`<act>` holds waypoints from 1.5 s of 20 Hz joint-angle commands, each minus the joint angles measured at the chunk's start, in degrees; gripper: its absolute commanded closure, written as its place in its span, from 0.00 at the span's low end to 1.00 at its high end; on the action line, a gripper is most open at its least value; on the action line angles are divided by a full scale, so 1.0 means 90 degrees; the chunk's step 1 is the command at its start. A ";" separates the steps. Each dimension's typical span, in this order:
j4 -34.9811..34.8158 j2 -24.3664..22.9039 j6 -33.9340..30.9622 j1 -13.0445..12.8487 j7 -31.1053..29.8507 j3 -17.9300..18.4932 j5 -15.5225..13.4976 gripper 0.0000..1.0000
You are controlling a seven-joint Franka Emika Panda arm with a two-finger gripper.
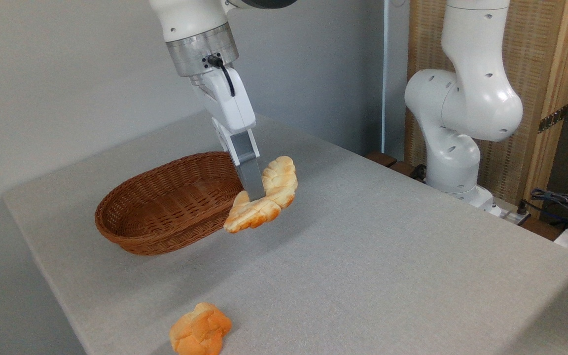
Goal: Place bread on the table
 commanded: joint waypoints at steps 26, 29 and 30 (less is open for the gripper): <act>0.0994 0.0123 -0.0163 0.0540 -0.1514 -0.0189 -0.1428 0.00; 0.1606 0.0483 -0.0590 0.0540 -0.1446 -0.0160 -0.1418 0.00; 0.1841 0.0620 -0.0786 0.0530 -0.1426 -0.0150 -0.1418 0.00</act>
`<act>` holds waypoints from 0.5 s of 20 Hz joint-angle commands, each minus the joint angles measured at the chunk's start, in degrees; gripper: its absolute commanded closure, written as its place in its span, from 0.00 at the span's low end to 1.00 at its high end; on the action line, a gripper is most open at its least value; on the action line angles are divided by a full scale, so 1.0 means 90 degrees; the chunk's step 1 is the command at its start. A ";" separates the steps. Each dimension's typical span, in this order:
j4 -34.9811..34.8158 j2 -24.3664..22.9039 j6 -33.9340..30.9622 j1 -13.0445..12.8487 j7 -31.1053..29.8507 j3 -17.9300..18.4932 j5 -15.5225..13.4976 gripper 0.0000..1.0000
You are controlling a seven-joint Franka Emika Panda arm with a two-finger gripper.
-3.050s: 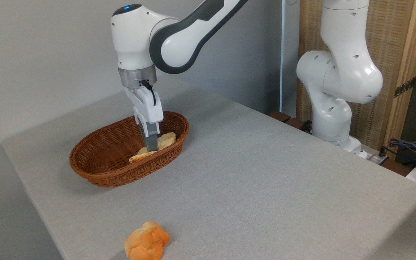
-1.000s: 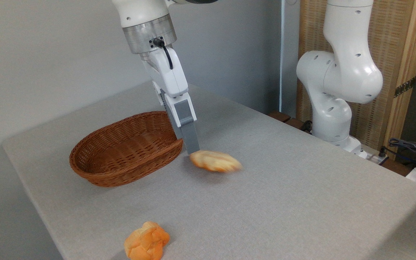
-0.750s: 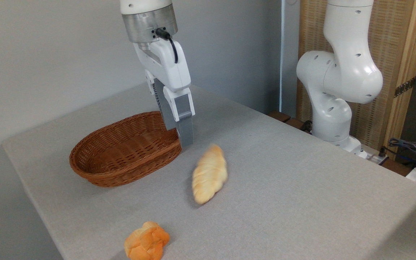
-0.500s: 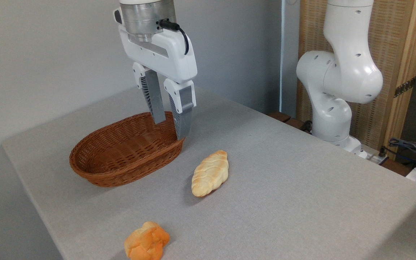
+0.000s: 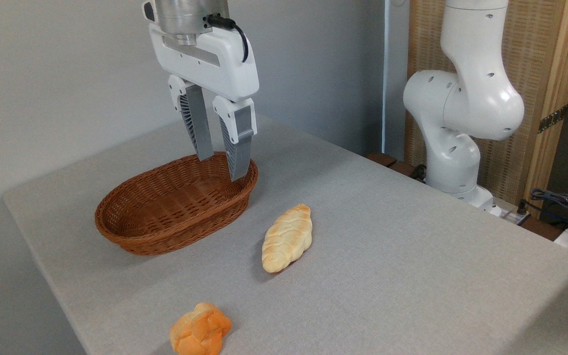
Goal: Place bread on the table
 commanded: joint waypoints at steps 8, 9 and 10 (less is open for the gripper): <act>0.0868 0.0533 -0.0654 0.0012 0.0048 0.0032 -0.0139 0.00; 0.0868 0.0533 -0.0654 0.0012 0.0048 0.0032 -0.0129 0.00; 0.0868 0.0514 -0.0654 0.0012 0.0048 0.0032 -0.0129 0.00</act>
